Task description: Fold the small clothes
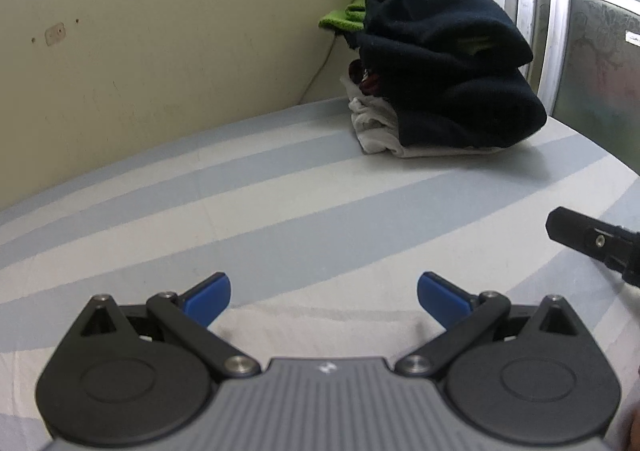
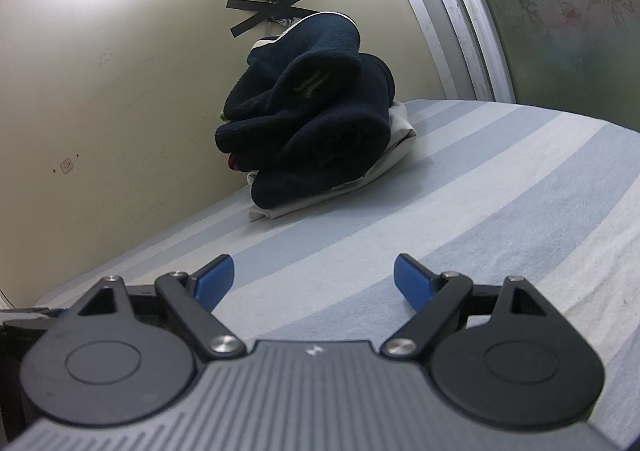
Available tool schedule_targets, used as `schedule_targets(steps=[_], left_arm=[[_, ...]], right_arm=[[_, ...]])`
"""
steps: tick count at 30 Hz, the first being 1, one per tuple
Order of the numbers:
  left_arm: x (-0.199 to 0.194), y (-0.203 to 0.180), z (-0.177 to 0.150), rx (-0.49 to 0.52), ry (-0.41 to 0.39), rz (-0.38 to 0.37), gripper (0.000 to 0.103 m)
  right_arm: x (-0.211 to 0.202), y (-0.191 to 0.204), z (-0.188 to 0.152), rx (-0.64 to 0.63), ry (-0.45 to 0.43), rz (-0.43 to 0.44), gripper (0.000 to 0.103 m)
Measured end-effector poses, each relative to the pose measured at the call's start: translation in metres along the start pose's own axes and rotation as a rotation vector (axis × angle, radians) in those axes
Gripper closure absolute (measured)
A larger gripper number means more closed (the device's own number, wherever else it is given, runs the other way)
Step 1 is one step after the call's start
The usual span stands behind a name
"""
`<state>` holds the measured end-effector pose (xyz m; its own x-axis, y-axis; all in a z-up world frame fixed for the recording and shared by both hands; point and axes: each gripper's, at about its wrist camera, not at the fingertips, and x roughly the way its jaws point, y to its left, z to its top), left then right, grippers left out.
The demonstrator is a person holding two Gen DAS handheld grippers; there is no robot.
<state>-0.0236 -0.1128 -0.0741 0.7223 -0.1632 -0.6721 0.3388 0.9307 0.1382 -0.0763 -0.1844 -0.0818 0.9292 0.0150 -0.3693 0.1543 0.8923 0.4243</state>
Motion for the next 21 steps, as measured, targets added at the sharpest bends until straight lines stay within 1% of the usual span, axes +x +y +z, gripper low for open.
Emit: schedule_targets(steps=[7,21], left_arm=[[0.0015,-0.0019,0.0001,0.004,0.024,0.009,0.000],[0.0014,-0.0033,0.0002,0.022,0.025,0.013,0.000]], right_arm=[[-0.0001,0.0000,0.0000,0.001,0.002,0.000,0.014],[0.0004,0.0002,-0.0010,0.002,0.004,-0.003,0.014]])
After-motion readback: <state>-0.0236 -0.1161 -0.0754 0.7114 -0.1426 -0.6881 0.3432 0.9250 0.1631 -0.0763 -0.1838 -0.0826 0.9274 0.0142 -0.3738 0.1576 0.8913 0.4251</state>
